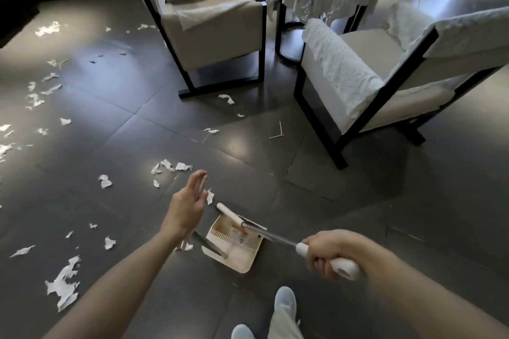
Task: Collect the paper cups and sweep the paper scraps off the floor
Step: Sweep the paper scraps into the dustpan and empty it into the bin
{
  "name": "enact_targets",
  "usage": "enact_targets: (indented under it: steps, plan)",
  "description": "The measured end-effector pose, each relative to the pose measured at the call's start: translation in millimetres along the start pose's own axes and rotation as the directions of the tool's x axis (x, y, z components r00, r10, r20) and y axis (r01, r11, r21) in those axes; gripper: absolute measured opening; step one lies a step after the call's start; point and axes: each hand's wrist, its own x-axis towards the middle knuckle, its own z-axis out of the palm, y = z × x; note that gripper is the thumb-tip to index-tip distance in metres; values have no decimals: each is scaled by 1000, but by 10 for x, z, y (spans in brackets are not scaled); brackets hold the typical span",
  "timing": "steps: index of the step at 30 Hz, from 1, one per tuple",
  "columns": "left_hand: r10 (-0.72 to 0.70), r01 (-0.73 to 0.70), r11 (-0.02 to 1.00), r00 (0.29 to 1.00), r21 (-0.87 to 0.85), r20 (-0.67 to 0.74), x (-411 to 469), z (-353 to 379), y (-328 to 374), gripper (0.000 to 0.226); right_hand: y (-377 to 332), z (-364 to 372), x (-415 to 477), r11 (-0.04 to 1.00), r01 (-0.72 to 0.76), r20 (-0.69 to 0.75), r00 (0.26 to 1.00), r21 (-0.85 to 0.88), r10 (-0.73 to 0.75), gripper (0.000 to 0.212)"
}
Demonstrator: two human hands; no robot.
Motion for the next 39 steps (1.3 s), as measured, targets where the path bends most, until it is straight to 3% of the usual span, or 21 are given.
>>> enact_targets:
  steps: [6, 14, 21, 27, 32, 39]
  plan:
    - [-26, 26, 999, 1000, -39, -3, 20, -30, 2, 41, 19, -353, -496, 965, 73, 11, 997, 253, -78, 48]
    - [23, -21, 997, 1000, -72, 19, 404, 152, 330, 43, -306, -775, -272, 966, 242, -279, 938, 92, -208, 63]
    - [7, -9, 999, 1000, -47, -30, 1346, 381, 642, 43, -989, -1852, 299, 954, 298, -417, 864, -26, -281, 62]
    - [-59, 57, 996, 998, -68, -19, 2236, 718, 888, 44, -1782, -2949, 710, 949, 258, -457, 832, -182, -314, 51]
    - [-95, 95, 990, 995, -101, 11, 2831, 885, 1027, 46, -2322, -3710, 985, 948, 227, -426, 852, -224, -305, 45]
    - [-111, 111, 994, 993, 6, -33, 3502, 964, 1099, 44, -2523, -3922, 1308, 944, 161, -327, 910, -289, -255, 50]
